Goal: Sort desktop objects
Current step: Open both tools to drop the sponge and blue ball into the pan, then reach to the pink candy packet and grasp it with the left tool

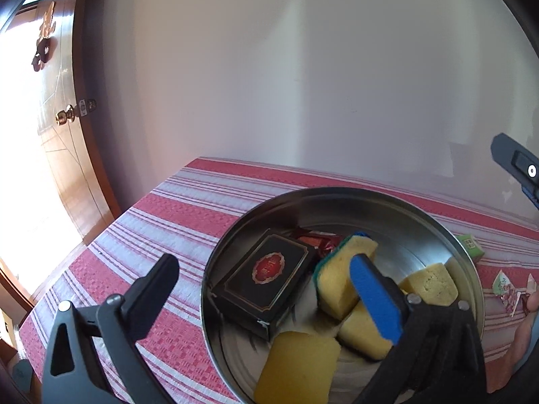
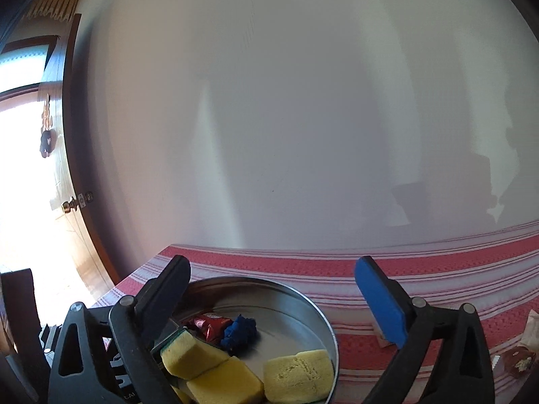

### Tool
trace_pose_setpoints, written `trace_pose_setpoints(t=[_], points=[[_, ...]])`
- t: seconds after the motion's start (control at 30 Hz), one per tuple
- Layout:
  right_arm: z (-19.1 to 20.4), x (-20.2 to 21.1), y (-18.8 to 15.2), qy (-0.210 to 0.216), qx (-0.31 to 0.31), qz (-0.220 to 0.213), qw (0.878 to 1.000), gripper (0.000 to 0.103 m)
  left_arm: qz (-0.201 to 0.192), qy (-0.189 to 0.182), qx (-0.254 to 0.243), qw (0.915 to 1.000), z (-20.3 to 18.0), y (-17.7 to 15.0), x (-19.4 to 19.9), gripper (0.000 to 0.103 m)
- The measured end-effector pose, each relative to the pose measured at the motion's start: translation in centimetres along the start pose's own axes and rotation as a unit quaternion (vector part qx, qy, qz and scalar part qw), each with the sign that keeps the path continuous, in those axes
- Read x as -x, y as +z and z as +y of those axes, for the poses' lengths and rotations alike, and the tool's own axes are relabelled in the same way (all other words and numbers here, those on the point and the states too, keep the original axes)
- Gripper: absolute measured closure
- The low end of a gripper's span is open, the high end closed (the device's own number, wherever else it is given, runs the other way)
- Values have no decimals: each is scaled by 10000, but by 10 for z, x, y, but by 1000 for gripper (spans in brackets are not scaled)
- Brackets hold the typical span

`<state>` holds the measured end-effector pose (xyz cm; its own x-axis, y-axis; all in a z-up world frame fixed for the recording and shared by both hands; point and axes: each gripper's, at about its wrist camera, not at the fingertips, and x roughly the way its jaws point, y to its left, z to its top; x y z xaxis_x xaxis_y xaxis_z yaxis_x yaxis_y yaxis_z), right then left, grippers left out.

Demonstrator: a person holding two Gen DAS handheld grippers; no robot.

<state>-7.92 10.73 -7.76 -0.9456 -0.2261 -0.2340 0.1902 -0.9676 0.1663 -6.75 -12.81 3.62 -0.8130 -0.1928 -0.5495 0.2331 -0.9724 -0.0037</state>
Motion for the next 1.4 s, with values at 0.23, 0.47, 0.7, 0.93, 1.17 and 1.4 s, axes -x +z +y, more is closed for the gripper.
trace_pose_setpoints(t=[0.23, 0.47, 0.7, 0.93, 1.17, 1.4], points=[[-21, 17, -7, -381, 205, -190, 9989, 1, -230, -62, 70, 9997, -19, -6, 13, 0], [-48, 32, -16, -709, 367, -238, 9965, 1, -320, -26, -114, 9994, -49, -18, 21, 0], [-92, 43, -25, -1062, 298, -186, 9937, 1, -587, -88, -236, 9980, -77, -25, 32, 0], [-131, 53, -29, -1349, 269, -28, 9905, 1, -772, -333, -582, 9948, -112, -30, 42, 0], [-159, 58, -37, -1767, 719, -4, 9816, 1, -922, -590, -1036, 9886, -153, -35, 51, 0], [-193, 64, -37, -2069, 723, 55, 9757, 1, -729, -937, -1246, 9851, -186, -36, 51, 0]])
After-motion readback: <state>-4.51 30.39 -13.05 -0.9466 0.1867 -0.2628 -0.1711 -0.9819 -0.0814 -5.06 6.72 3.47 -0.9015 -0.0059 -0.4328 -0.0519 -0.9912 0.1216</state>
